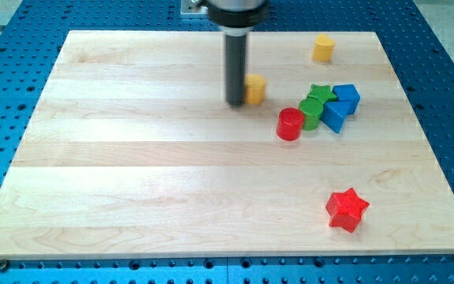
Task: Drag the yellow hexagon into the yellow heart
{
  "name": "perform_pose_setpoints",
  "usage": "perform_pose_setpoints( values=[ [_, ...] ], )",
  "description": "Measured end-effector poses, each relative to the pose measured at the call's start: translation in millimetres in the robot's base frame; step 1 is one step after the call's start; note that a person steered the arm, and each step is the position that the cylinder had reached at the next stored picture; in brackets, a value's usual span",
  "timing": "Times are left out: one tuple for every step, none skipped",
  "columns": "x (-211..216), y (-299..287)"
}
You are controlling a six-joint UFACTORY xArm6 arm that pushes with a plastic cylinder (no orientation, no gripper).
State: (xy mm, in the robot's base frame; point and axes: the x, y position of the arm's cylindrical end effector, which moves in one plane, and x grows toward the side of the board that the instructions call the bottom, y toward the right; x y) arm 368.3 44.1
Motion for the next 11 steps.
perform_pose_setpoints(
  values=[
    [5,19],
    [30,-13],
    [18,3],
    [-11,39],
    [-42,56],
    [-55,68],
    [-79,58],
    [-86,68],
    [-86,79],
    [-86,79],
    [-86,79]
  ],
)
